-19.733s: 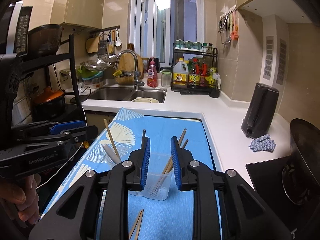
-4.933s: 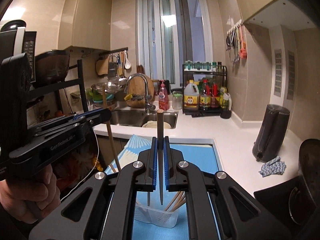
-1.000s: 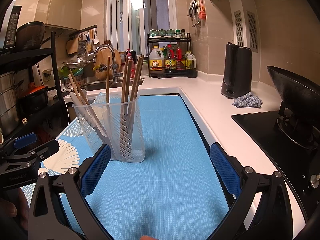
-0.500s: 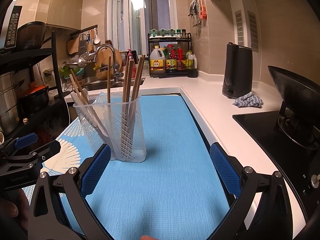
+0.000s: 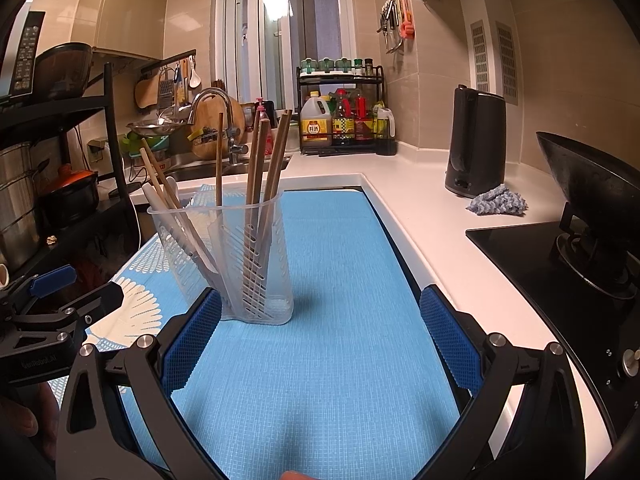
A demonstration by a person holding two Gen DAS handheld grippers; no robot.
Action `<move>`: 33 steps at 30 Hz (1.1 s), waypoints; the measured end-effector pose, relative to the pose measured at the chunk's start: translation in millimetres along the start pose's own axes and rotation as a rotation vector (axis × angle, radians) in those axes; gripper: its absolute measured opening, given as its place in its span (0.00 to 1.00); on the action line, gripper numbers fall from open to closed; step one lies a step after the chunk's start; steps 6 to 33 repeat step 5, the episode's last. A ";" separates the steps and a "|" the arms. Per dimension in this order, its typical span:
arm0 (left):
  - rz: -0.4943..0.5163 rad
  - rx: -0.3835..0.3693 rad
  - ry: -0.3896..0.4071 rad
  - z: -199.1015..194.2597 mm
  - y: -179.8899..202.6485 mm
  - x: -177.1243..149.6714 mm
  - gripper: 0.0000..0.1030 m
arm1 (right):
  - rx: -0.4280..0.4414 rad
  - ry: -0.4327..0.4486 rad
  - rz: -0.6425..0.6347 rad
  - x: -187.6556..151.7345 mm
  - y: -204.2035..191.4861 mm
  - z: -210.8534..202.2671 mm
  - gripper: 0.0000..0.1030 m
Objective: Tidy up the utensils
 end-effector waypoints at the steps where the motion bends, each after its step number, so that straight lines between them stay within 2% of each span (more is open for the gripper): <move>1: -0.002 0.000 -0.002 0.5 0.0 -0.1 0.93 | 0.000 0.000 0.000 -0.1 -0.2 0.0 0.95; 33: 0.000 0.002 -0.005 0.3 0.3 -0.3 0.93 | 0.000 0.000 -0.001 -0.1 -0.2 0.0 0.95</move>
Point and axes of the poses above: each gripper's, at about its wrist camera, not at the fingertips, and z roughly the way its jaws point, y to its right, x to its top, the point moved 3 cm from there along z, roughly the way its jaws point, and after that the axes turned 7 degrees about -y, right-handed, at the moved point
